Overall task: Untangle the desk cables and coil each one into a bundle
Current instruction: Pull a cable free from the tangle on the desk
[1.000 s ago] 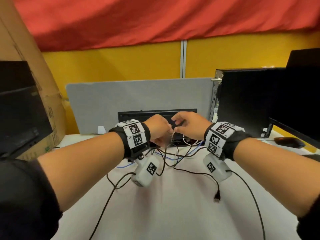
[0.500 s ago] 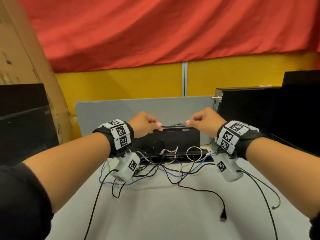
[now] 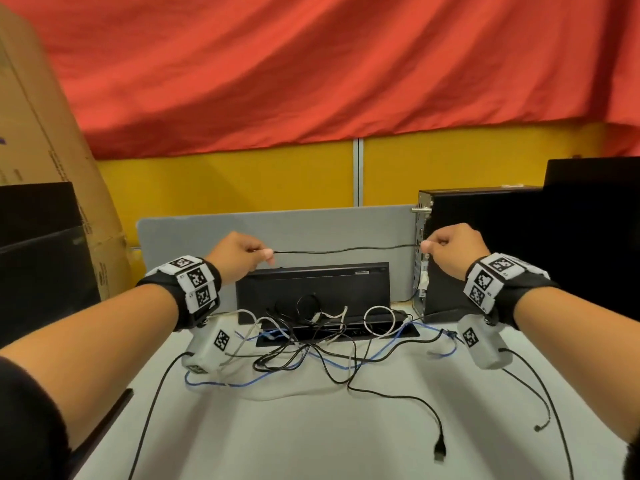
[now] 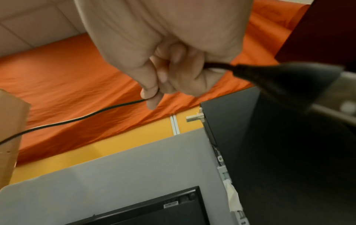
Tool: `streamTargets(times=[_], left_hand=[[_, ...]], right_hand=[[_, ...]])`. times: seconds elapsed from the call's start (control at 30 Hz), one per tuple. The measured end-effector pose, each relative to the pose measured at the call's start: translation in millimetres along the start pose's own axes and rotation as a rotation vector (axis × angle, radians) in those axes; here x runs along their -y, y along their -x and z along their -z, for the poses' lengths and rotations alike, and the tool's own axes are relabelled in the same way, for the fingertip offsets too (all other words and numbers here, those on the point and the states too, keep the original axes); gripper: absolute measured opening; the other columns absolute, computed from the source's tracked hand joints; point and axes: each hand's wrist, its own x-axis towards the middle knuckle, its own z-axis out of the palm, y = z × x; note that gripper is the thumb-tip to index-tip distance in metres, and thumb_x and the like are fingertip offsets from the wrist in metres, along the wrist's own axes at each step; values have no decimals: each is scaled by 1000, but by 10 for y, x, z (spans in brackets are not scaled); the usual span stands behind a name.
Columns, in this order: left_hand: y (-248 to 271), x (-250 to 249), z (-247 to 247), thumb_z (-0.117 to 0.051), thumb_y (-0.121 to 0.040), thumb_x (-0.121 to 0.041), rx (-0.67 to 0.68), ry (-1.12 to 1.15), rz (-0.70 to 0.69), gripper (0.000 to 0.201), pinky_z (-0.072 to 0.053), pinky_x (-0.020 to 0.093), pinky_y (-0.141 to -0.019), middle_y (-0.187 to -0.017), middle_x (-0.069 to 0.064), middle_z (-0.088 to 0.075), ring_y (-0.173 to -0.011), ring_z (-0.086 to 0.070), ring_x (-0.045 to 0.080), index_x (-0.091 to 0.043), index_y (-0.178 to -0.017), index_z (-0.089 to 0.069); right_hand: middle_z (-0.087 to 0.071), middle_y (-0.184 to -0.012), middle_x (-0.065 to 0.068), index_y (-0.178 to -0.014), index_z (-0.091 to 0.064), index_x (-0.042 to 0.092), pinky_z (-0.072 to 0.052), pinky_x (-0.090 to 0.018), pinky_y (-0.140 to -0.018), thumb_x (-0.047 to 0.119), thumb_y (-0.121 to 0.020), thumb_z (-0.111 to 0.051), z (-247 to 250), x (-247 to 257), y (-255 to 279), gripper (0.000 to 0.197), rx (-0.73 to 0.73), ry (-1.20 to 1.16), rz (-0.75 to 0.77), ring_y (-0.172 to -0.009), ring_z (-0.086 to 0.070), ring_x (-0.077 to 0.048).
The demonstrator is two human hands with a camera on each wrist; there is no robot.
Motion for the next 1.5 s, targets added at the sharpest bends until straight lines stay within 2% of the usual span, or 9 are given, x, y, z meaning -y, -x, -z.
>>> streamTargets(times=[0.1, 0.17, 0.33, 0.5, 0.67, 0.8, 1.13, 1.33, 1.5], left_hand=[[-20, -67, -64, -59, -96, -28, -3, 23, -34, 24, -37, 25, -57, -60, 5, -51, -56, -42, 17, -22, -75, -71], [-31, -155, -122, -58, -96, -26, 2, 33, -63, 24, -36, 26, -56, -61, 8, -49, -55, -40, 18, -21, -76, -71], [-36, -448, -354, -57, -96, -27, 84, 46, -142, 22, -31, 18, -46, -55, 1, -44, -47, -35, 12, -21, -79, -70], [-54, -673, -526, -61, -94, -22, 98, 110, -228, 20, -30, 18, -47, -52, -4, -46, -45, -35, 6, -17, -78, -72], [-75, -582, -462, -63, -92, -27, 92, 146, -228, 20, -29, 12, -44, -46, -12, -47, -40, -35, 2, -13, -83, -75], [-98, -284, -329, -62, -93, -32, 66, 80, -145, 21, -29, 13, -43, -47, -11, -43, -41, -33, 3, -19, -84, -76], [-166, 91, -50, -57, -96, -26, -89, 99, -37, 24, -42, 26, -62, -70, 6, -55, -68, -49, 19, -24, -75, -68], [-198, -151, -70, -55, -98, -23, -136, 174, -92, 21, -39, 12, -53, -70, 9, -52, -64, -45, 18, -16, -84, -70], [-214, -576, -260, -58, -96, -23, -4, 139, -227, 18, -39, 23, -58, -70, 10, -54, -65, -47, 18, -17, -84, -70]], right_hand=[[-63, -72, -4, -81, -70, 8, -46, -26, -54, 20, -93, -60, -53, -11, 48, 20, 245, -9, -86, -63, -57, -16], [-69, -88, -10, -92, -71, 7, -56, -34, -73, 13, -93, -58, -98, 104, 94, 15, 384, 1, -85, -81, -64, -22], [-56, -136, -3, -135, -55, 15, -35, -34, -108, 17, -96, -53, -217, 683, 244, 39, 423, 10, 148, -129, -49, -20], [-70, -106, -6, -124, -62, 13, -50, -30, -84, 29, -96, -55, -408, 1115, 359, 33, 501, -201, 243, -87, -63, -12], [-52, -52, 20, -100, -75, 21, -36, -17, -55, 43, -91, -61, -428, 989, 301, 28, 363, -216, 208, -52, -44, 3], [-71, -95, 3, -97, -75, 21, -52, -33, -83, 39, -89, -64, -283, 733, 187, 22, 227, -160, 162, -89, -64, -12], [-61, -68, 2, -87, -75, 17, -52, -34, -70, 28, -89, -65, -229, 155, -50, 15, -198, -293, -155, -64, -56, -16], [-71, -88, -9, -88, -73, 8, -54, -39, -81, 19, -90, -61, -334, 257, -31, 16, 105, -215, -150, -85, -65, -23], [-61, -129, 1, -132, -56, 18, -42, -33, -104, 19, -93, -56, -426, 838, 141, 39, 242, -233, 180, -121, -55, -15]])
